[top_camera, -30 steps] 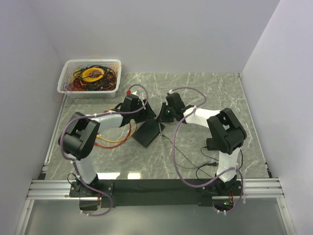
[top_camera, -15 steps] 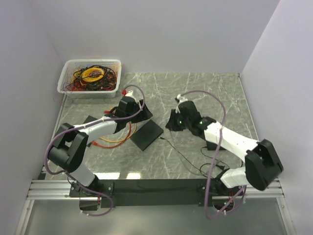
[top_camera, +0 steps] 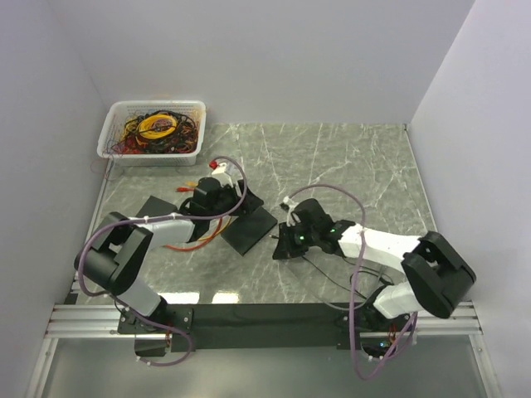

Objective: Insert the plug into the switch port

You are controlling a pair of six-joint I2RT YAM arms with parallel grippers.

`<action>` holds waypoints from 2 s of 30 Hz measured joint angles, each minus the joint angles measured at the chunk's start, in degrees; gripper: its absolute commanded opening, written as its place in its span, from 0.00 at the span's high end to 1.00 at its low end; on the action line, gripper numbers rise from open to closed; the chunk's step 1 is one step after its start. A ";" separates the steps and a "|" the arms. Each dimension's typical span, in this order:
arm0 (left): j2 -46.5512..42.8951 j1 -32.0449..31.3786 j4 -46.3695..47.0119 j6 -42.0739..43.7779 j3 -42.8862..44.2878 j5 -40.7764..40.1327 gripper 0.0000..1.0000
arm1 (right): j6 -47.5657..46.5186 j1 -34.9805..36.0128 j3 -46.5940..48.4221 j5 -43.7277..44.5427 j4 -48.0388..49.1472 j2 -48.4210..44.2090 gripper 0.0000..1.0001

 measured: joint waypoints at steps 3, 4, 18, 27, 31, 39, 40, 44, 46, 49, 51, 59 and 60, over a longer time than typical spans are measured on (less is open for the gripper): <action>0.76 0.00 2.84 1.14 -0.09 0.07 0.29 | -0.13 2.62 2.03 -2.01 1.79 3.91 1.00; 1.25 0.00 3.67 1.49 -0.09 0.07 0.29 | -0.22 3.28 2.71 -2.45 2.38 5.25 1.00; 2.93 0.00 7.34 3.96 -4.48 -0.81 0.32 | -2.45 4.79 9.20 0.11 3.76 16.83 1.00; 1.90 0.15 14.73 3.93 -13.27 -6.19 0.34 | -3.67 7.93 13.40 9.64 2.34 18.84 1.00; 1.90 0.37 18.21 3.89 -15.10 -7.02 0.35 | -3.76 9.73 14.91 13.27 0.66 19.26 1.00; 3.50 0.50 21.31 3.56 -15.52 -6.95 0.37 | -3.91 12.83 16.48 20.11 -2.21 19.28 1.00; 3.80 0.50 21.70 3.50 -15.50 -6.91 0.37 | -3.98 13.27 16.76 21.18 -2.73 19.32 1.00; 5.05 0.50 23.15 3.32 -15.45 -6.80 0.38 | -4.33 15.17 17.79 25.66 -4.74 19.41 1.00; 5.60 0.50 23.34 3.28 -15.28 -6.80 0.38 | -4.52 16.22 18.36 27.98 -5.81 19.58 1.00; 6.47 0.50 23.34 3.13 -14.91 -6.82 0.39 | -4.70 17.68 19.39 30.77 -7.10 20.35 1.00; 6.97 0.50 23.26 3.06 -14.60 -6.86 0.39 | -4.74 18.58 20.06 32.35 -7.82 20.87 1.00; 7.87 0.52 23.47 2.89 -14.19 -6.93 0.39 | -4.48 20.22 21.24 36.65 -8.98 21.81 1.00; 8.00 0.52 23.67 2.89 -14.14 -6.88 0.39 | -4.46 20.26 21.24 37.20 -9.03 21.81 1.00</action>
